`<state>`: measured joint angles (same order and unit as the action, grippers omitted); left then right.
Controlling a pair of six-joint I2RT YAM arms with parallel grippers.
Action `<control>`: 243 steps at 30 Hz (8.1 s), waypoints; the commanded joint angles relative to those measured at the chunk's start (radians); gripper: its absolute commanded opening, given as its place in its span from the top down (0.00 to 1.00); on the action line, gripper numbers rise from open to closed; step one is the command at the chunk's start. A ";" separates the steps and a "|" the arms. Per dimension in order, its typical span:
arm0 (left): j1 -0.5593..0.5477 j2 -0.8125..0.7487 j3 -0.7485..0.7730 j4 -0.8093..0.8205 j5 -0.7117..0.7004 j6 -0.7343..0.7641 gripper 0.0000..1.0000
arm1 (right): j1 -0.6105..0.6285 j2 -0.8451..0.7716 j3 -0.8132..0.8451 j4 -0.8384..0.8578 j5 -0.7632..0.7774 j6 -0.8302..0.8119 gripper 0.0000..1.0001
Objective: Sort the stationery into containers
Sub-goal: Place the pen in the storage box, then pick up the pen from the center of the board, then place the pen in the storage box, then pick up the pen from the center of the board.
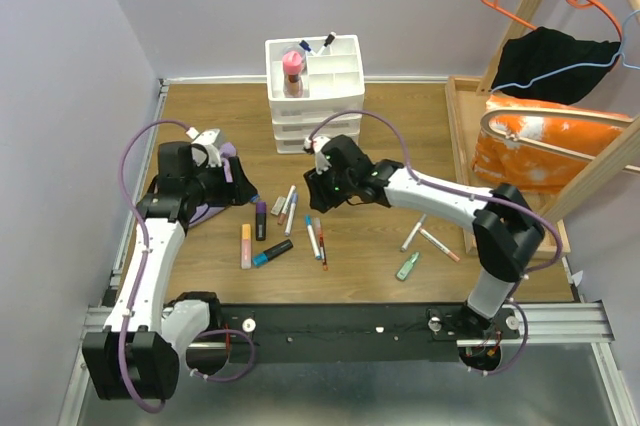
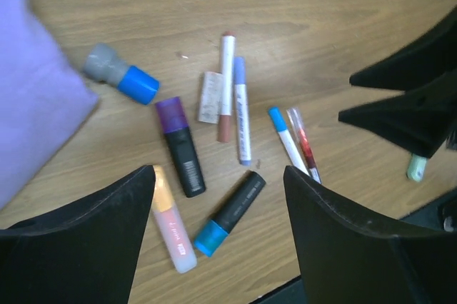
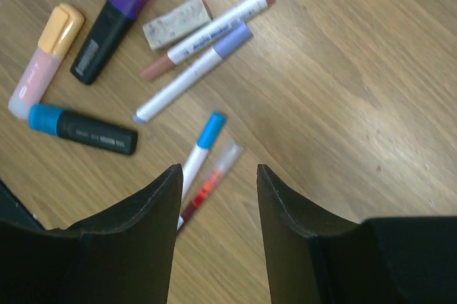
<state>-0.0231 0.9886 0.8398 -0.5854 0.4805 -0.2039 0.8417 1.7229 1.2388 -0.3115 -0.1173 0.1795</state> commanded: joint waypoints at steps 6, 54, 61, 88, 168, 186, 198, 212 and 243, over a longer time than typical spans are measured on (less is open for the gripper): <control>0.167 -0.039 0.033 0.025 -0.063 -0.041 0.17 | 0.094 0.201 0.156 -0.112 0.163 0.049 0.45; 0.241 -0.051 0.074 0.044 -0.011 -0.075 0.17 | 0.177 0.386 0.228 -0.227 0.140 0.064 0.61; 0.239 -0.064 0.081 0.025 -0.013 -0.068 0.17 | 0.178 0.391 0.209 -0.209 0.159 0.067 0.80; 0.241 0.073 0.275 -0.010 0.058 -0.026 0.18 | 0.083 -0.014 0.740 0.212 -0.027 -0.044 0.99; 0.291 0.173 0.320 0.191 0.124 -0.091 0.17 | -0.205 0.072 0.479 0.418 0.073 -0.103 0.56; 0.328 -0.080 0.151 0.050 0.046 -0.035 0.16 | -0.021 0.260 0.280 -0.090 -0.050 0.385 0.62; 0.328 -0.137 0.136 -0.008 0.020 0.049 0.14 | 0.022 0.449 0.427 -0.192 0.018 0.506 0.55; 0.325 -0.151 0.117 0.007 0.009 0.051 0.14 | 0.072 0.590 0.530 -0.257 0.148 0.540 0.56; 0.324 -0.145 0.099 0.044 0.003 0.008 0.14 | 0.022 0.607 0.445 -0.331 0.307 0.526 0.62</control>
<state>0.2993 0.8555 0.9527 -0.5587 0.5041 -0.1875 0.8753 2.2257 1.7157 -0.5148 0.0486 0.7574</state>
